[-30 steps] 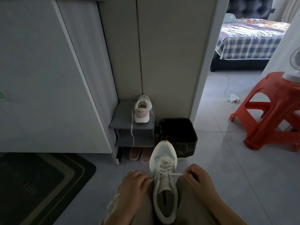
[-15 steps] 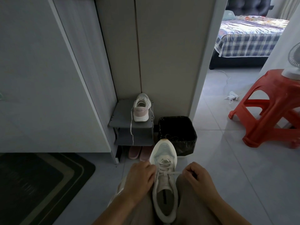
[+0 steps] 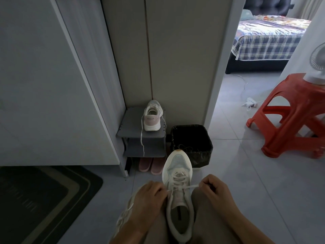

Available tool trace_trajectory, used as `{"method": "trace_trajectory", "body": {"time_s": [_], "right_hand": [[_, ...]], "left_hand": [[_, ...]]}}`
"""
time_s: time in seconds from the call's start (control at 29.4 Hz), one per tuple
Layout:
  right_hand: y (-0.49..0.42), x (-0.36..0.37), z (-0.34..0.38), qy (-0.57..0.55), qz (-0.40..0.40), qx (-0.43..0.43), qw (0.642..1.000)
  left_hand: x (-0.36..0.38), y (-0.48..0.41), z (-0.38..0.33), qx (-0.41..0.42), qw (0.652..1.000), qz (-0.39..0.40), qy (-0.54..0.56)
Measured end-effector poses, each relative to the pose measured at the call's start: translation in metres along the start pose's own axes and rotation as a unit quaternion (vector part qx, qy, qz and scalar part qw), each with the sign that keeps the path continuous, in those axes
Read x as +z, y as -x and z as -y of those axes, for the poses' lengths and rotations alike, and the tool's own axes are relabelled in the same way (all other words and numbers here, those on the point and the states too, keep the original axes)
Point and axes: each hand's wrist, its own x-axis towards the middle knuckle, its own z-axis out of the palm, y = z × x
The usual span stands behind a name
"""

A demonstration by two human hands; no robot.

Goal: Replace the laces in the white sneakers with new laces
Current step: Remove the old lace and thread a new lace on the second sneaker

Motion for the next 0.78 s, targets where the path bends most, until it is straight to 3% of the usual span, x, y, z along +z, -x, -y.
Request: {"method": "trace_trajectory", "body": {"time_s": [0.07, 0.17, 0.31, 0.44, 0.54, 0.61, 0.78], "right_hand": [[-0.001, -0.001, 0.0, -0.007, -0.004, 0.004, 1.0], [-0.002, -0.002, 0.001, -0.011, -0.004, 0.007, 1.0], [0.0, -0.003, 0.006, -0.002, 0.014, 0.013, 1.0], [-0.002, -0.008, 0.031, 0.024, 0.076, -0.027, 0.996], [-0.011, -0.007, 0.061, 0.094, 0.135, -0.052, 0.985], [-0.019, -0.009, 0.075, 0.119, 0.165, -0.036, 0.978], [-0.03, -0.045, 0.084, 0.157, 0.174, 0.008, 0.972]], "left_hand": [[0.0, -0.002, 0.001, -0.005, 1.0, 0.006, -0.001], [0.001, -0.004, -0.004, 0.002, 0.996, 0.084, -0.018], [0.003, -0.002, -0.007, -0.077, 0.993, 0.088, 0.02], [-0.005, -0.009, -0.014, -0.143, 0.978, 0.048, 0.145], [-0.013, -0.044, -0.032, -0.134, 0.949, 0.106, 0.266], [-0.014, -0.063, -0.042, -0.106, 0.957, 0.09, 0.253], [-0.019, -0.065, -0.036, -0.146, 0.959, 0.001, 0.241]]}}
